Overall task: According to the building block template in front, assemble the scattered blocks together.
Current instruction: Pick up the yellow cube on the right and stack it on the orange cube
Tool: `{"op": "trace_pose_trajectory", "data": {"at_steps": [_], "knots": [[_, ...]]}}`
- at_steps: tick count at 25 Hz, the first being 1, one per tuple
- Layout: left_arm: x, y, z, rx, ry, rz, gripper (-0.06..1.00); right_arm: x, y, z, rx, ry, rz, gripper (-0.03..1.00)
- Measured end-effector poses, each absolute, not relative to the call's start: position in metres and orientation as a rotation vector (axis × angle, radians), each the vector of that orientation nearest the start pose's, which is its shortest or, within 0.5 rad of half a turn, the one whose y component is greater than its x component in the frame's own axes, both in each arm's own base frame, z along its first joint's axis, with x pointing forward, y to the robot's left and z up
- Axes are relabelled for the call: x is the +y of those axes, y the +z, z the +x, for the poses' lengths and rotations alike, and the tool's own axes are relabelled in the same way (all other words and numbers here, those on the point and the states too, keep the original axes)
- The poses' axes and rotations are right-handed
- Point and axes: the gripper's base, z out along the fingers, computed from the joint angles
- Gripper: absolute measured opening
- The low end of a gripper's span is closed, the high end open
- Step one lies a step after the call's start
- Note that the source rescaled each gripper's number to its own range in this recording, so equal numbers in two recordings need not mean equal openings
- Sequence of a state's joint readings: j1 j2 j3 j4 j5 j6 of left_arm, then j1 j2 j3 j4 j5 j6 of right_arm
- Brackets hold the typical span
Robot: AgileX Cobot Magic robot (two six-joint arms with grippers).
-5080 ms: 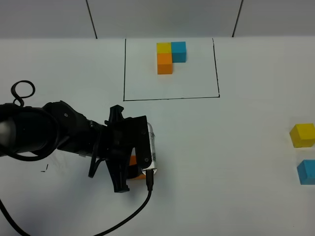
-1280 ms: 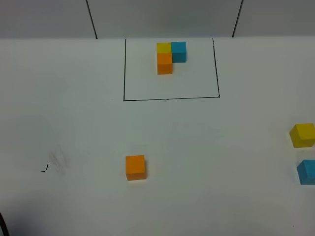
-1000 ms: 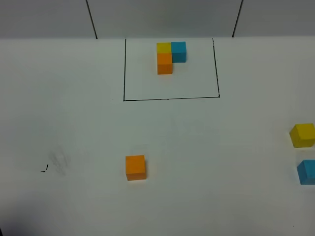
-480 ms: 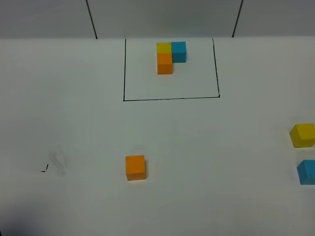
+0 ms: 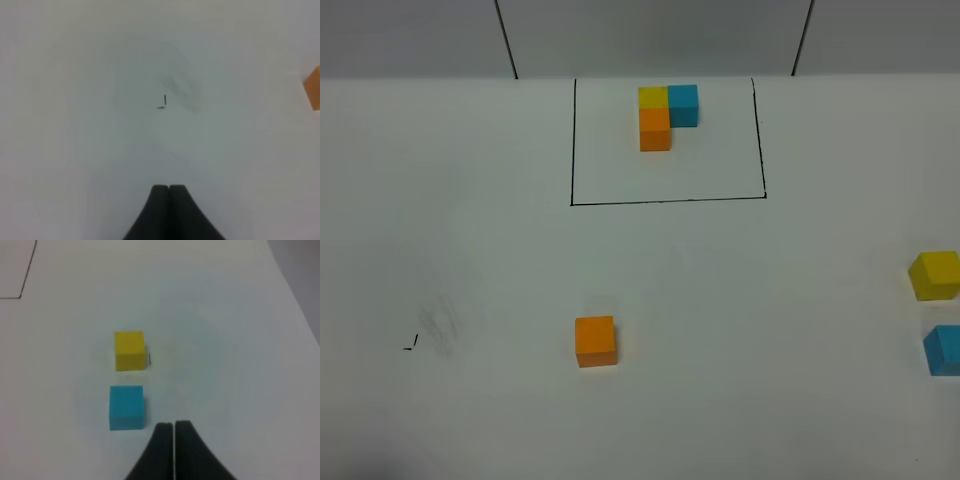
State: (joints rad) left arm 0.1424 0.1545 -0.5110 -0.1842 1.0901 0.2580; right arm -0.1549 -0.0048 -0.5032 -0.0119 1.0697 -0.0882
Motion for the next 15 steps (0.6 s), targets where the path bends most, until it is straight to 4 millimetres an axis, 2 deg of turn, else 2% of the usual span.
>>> {"op": "trace_pose_trajectory", "data": {"at_steps": [9,15], "knots": [[-0.016,0.279,-0.006,2.044,-0.060,0.254,0.00,0.000,0.277,-0.006,2.048,-0.166,0.069,0.01],[-0.016,0.279,-0.010,2.019,-0.099,0.308,0.00,0.000,0.277,-0.006,2.048,-0.166,0.069,0.01]]}}
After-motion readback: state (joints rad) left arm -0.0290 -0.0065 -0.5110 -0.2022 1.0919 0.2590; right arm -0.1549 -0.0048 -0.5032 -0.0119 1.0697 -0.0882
